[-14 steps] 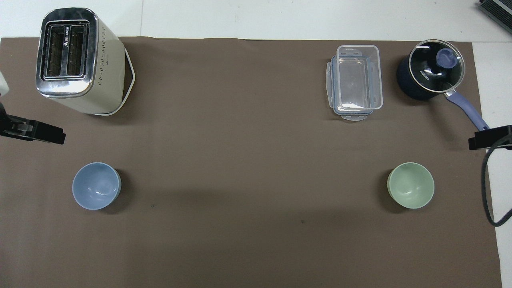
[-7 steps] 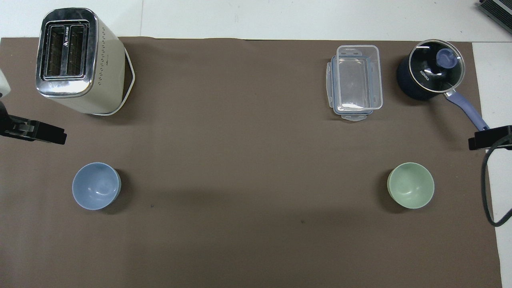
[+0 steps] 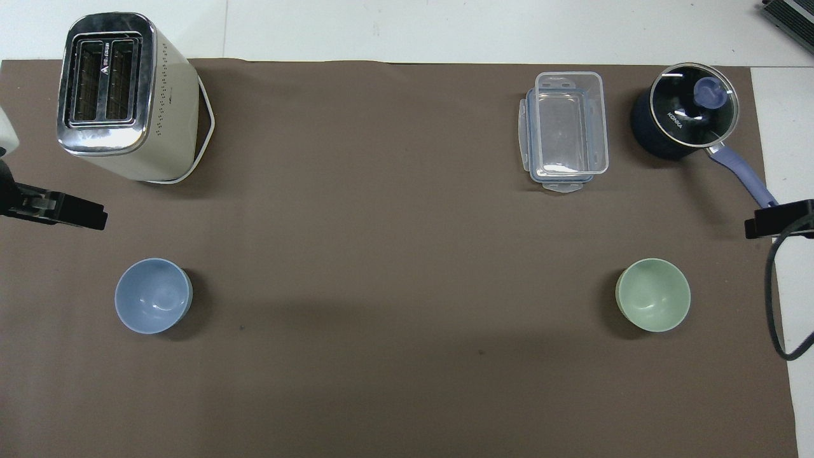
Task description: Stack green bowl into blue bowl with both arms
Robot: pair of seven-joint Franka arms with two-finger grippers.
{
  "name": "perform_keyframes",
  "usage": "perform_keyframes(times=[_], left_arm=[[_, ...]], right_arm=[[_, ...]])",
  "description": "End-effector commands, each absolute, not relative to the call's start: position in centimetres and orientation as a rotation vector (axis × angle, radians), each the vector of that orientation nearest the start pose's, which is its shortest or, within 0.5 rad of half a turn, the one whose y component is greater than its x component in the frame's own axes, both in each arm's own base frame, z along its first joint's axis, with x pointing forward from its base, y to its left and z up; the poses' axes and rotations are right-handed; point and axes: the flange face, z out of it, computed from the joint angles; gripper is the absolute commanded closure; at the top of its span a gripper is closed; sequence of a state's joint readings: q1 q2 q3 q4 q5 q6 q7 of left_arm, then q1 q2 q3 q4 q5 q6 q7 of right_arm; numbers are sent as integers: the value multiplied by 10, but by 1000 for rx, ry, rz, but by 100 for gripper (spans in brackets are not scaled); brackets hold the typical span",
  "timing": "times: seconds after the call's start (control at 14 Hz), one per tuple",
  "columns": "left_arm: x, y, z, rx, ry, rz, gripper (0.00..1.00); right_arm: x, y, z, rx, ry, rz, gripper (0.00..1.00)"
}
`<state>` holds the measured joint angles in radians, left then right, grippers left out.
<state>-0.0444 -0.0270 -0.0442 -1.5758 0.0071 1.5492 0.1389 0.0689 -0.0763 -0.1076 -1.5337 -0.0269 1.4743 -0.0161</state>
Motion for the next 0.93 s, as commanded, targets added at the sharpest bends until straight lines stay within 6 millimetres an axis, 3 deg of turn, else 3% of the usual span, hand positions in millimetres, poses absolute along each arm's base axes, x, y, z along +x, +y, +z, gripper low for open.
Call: perform_keyframes(times=[0.0, 0.29, 0.57, 0.86], left_arm=[[532, -44, 632, -3125, 344, -7, 0], [526, -27, 617, -3149, 293, -38, 0], [518, -6, 584, -3207, 280, -60, 0], [508, 47, 533, -3269, 202, -109, 0]], right_arm=[[515, -28, 675, -3169, 20, -37, 0], [515, -28, 675, -3169, 20, -37, 0], [515, -28, 675, -3169, 20, -37, 0], [515, -28, 675, -3169, 20, -37, 0]])
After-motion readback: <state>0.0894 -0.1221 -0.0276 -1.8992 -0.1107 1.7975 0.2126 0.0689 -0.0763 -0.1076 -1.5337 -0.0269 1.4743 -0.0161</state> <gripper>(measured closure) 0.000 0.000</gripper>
